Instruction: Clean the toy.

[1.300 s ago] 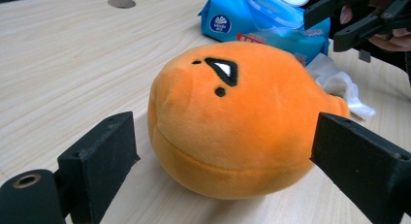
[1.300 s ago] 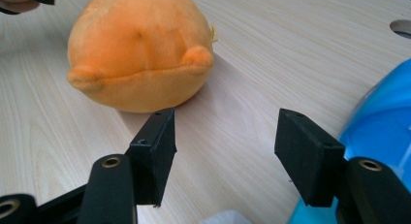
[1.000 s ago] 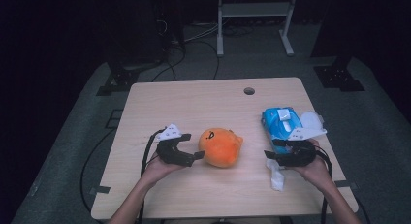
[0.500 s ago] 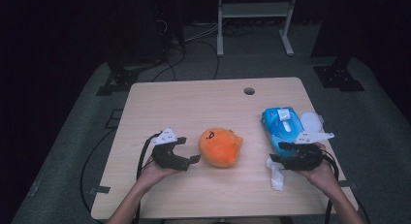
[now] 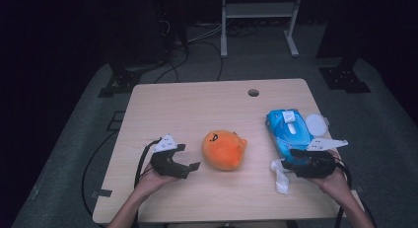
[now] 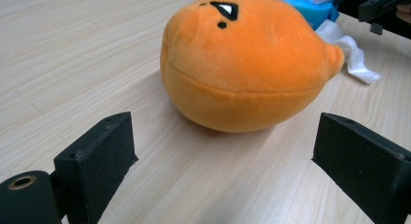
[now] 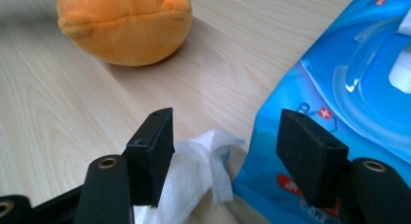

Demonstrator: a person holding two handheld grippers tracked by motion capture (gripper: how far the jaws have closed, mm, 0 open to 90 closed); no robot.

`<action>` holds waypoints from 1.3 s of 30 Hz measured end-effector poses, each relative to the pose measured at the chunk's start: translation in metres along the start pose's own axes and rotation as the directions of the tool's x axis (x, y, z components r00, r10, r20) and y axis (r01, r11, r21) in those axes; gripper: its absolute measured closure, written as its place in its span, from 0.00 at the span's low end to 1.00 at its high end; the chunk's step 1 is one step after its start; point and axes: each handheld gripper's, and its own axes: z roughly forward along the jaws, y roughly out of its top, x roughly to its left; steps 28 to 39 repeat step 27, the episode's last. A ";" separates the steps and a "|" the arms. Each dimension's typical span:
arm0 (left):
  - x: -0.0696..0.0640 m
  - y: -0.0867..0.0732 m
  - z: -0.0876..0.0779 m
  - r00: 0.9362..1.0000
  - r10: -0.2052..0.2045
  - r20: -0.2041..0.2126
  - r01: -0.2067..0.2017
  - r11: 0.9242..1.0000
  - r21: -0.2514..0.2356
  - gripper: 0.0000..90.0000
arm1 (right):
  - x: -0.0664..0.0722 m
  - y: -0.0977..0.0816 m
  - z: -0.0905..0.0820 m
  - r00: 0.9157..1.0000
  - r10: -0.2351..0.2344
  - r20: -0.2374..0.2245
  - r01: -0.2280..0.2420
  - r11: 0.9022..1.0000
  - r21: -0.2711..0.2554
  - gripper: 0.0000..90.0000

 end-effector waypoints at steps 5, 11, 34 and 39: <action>-0.001 -0.004 -0.003 1.000 -0.006 -0.003 0.006 1.000 0.005 0.08 | -0.001 -0.006 -0.006 1.000 0.007 0.008 -0.007 1.000 0.000 0.41; -0.004 -0.007 -0.006 1.000 -0.004 -0.006 0.004 1.000 0.012 0.08 | -0.004 -0.011 -0.014 1.000 0.019 0.018 -0.019 1.000 -0.005 0.41; -0.004 -0.014 -0.010 1.000 -0.021 -0.010 0.021 1.000 0.007 0.07 | -0.007 -0.022 -0.025 0.999 0.042 0.028 -0.042 0.999 -0.004 0.40; -0.004 -0.014 -0.010 1.000 -0.021 -0.010 0.021 1.000 0.007 0.07 | -0.007 -0.022 -0.025 0.999 0.042 0.028 -0.042 0.999 -0.004 0.40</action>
